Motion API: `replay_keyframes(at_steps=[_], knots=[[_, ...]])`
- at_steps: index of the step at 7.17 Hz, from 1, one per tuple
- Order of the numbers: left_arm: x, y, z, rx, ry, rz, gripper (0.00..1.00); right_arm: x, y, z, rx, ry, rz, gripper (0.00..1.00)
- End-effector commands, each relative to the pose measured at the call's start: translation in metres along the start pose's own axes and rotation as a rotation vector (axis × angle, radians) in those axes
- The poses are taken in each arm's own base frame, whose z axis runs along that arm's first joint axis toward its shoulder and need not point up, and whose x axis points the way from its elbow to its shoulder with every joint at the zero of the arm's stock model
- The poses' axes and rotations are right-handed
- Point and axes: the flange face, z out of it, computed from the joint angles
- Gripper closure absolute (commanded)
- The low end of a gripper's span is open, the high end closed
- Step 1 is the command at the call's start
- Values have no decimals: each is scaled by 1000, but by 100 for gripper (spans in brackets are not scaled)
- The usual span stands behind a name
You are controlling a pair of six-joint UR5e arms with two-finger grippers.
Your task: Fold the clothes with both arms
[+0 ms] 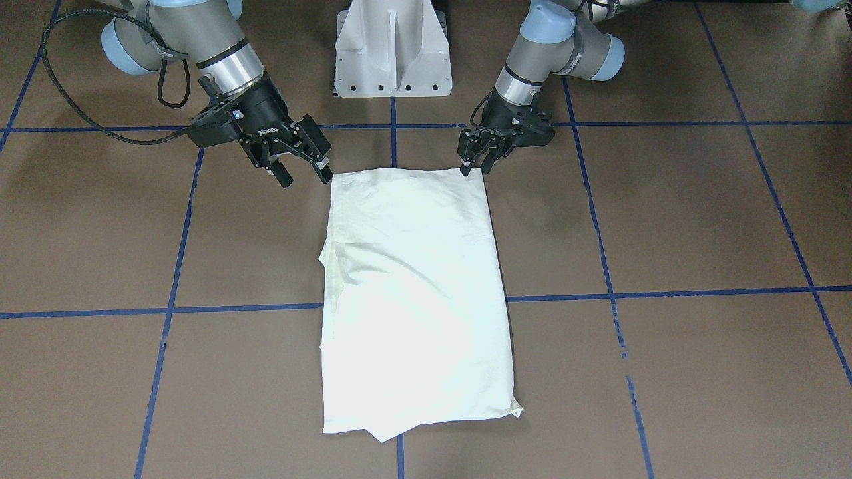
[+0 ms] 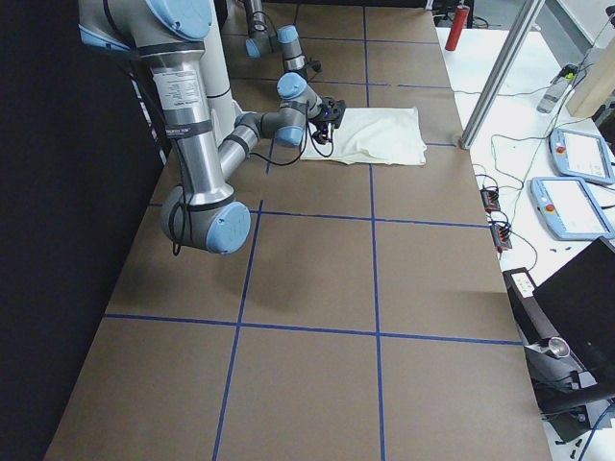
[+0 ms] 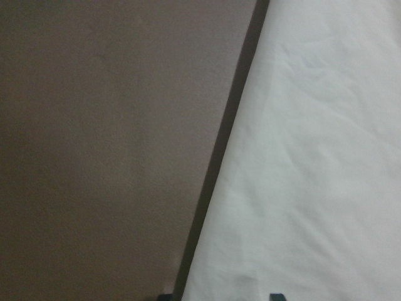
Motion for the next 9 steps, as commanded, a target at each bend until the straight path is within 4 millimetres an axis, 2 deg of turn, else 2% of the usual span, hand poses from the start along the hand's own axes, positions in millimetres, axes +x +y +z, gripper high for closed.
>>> replay_keyframes(at_steps=[1, 6, 8, 9], knots=[[0, 0, 0, 6, 2, 1, 41, -1, 0, 0, -1, -1, 0, 1], [-1, 9, 2, -7, -2, 9, 40, 0, 2, 1, 0, 1, -2, 1], [-1, 7, 2, 13, 1, 4, 54, 0, 3, 1, -2, -1, -2, 1], [-1, 4, 2, 35, 5, 4, 72, 0, 4, 1, -3, -1, -1, 1]])
